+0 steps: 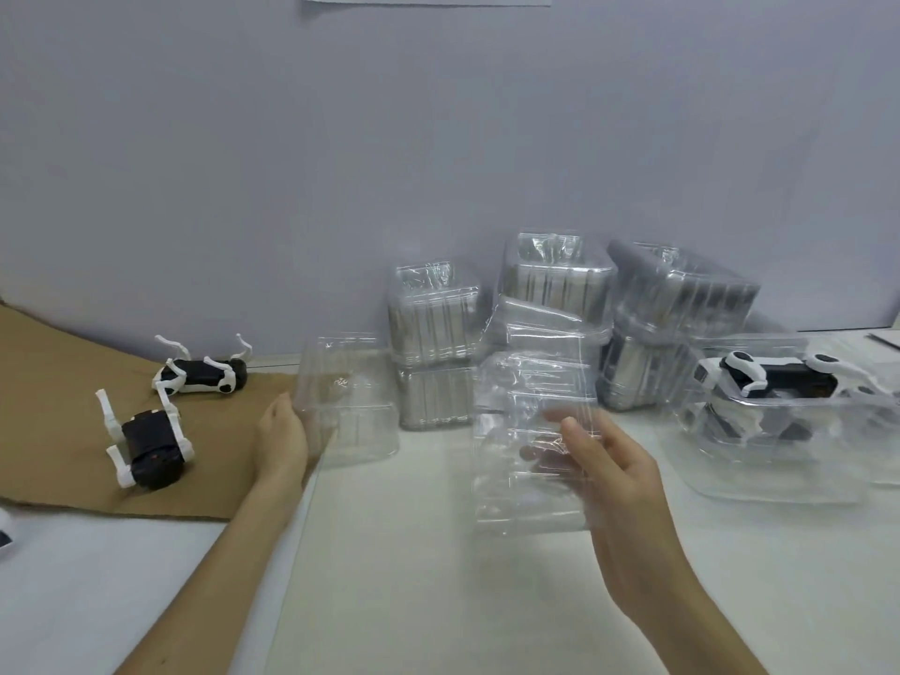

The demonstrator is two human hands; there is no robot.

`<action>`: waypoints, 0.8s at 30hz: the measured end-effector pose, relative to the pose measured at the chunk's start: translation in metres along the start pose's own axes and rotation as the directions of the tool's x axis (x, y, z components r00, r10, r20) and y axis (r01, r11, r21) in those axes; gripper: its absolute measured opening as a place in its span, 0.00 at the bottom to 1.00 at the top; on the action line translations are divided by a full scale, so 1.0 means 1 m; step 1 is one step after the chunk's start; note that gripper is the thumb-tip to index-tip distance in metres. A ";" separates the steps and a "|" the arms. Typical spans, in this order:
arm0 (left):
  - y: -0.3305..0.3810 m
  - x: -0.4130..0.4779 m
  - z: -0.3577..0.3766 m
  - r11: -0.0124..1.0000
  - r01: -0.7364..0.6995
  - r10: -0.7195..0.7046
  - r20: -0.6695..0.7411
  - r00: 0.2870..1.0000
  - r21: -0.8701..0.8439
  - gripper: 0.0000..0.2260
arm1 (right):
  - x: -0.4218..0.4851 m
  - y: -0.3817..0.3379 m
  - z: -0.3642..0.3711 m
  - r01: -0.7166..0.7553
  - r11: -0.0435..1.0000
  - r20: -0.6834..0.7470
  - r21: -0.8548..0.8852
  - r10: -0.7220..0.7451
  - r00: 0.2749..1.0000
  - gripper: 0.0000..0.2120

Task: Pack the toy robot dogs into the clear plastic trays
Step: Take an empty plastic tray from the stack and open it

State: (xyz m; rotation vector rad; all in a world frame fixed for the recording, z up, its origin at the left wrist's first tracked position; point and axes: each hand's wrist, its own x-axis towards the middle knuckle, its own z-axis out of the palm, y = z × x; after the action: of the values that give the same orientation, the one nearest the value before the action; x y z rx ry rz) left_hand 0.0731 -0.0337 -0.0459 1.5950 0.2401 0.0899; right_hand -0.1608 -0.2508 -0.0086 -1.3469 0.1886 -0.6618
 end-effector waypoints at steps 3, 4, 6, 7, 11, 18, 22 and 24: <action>0.002 -0.008 -0.004 0.973 -0.147 0.186 -0.224 0.957 0.179 0.12 | -0.001 0.000 0.001 -0.010 1.000 0.028 0.012 0.009 1.000 0.17; 0.007 -0.020 -0.006 0.949 -0.269 0.309 -0.318 0.896 0.162 0.12 | -0.001 -0.001 0.002 -0.011 1.000 0.034 0.019 0.010 0.999 0.17; 0.019 -0.056 -0.006 0.855 -0.516 0.510 -0.270 0.817 0.053 0.06 | -0.002 -0.003 0.003 0.014 1.000 0.068 0.019 -0.015 0.998 0.14; 0.026 -0.078 -0.004 0.843 -0.533 0.526 -0.096 0.845 -0.069 0.06 | -0.003 -0.003 0.004 0.041 0.999 0.097 0.006 -0.042 0.994 0.11; 0.040 -0.155 0.000 0.943 -0.214 0.332 0.654 0.679 -0.256 0.14 | -0.010 -0.006 0.011 0.164 0.978 0.169 -0.130 -0.141 0.975 0.07; 0.035 -0.178 0.001 0.935 -0.232 0.353 0.641 0.682 -0.267 0.05 | -0.015 -0.003 0.015 0.199 0.951 0.276 -0.235 -0.131 0.952 0.09; 0.026 -0.170 -0.010 0.960 -0.098 0.250 0.648 0.720 -0.262 0.18 | -0.019 -0.004 0.018 0.194 0.955 0.314 -0.225 -0.118 0.942 0.11; 0.020 -0.167 -0.017 0.965 -0.070 0.224 0.656 0.721 -0.254 0.18 | -0.020 -0.005 0.019 0.203 0.956 0.327 -0.211 -0.127 0.937 0.12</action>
State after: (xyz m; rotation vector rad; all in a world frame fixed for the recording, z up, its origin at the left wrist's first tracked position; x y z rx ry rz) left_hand -0.0908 -0.0521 -0.0096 1.3283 -0.4687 -0.3428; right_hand -0.1690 -0.2247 -0.0041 -1.6975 -0.1048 -0.5701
